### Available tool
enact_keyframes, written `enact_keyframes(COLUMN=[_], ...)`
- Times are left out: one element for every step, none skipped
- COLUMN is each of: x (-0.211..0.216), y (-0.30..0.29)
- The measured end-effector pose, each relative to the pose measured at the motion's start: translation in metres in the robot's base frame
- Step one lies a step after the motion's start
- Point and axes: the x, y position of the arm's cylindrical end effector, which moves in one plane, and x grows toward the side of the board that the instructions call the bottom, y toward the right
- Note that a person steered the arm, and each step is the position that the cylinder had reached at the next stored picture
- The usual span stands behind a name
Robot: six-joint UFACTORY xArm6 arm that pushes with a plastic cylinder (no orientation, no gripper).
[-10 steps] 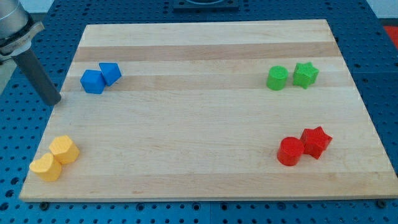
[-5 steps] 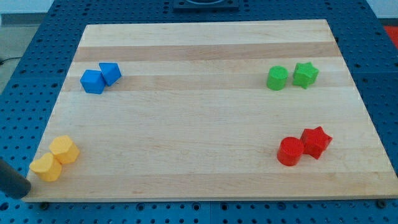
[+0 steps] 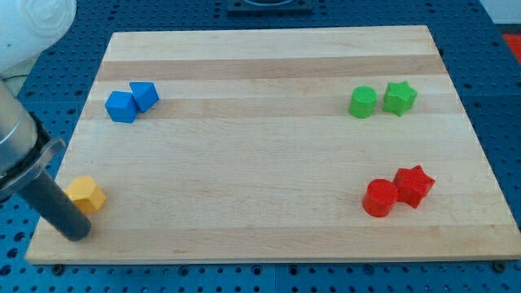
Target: Move the hexagon left to the blue cube
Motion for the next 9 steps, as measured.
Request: enact_keyframes(x=[-0.014, -0.037, -0.073, -0.116, -0.095, -0.102, -0.108, -0.114, -0.156], y=[-0.002, 0.018, 0.021, 0.021, 0.026, -0.014, -0.036, -0.031, -0.02])
